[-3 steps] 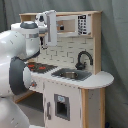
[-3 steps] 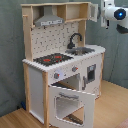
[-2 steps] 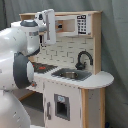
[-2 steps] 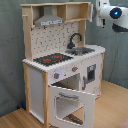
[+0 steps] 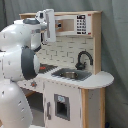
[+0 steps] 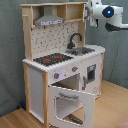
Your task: Play with the kitchen
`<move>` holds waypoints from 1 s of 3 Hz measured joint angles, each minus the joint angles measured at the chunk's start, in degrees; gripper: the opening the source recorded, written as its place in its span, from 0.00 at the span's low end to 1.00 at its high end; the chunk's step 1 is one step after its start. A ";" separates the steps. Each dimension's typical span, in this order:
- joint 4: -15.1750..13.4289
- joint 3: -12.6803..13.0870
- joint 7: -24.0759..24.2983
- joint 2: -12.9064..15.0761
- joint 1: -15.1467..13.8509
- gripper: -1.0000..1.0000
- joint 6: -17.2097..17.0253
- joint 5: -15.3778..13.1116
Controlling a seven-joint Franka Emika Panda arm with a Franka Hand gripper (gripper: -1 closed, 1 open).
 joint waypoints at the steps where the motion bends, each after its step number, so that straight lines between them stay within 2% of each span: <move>1: 4.09 0.49 -2.00 4.21 0.00 0.00 1.54 -0.01; 3: 12.36 2.43 -4.65 12.18 0.01 0.00 2.05 -0.02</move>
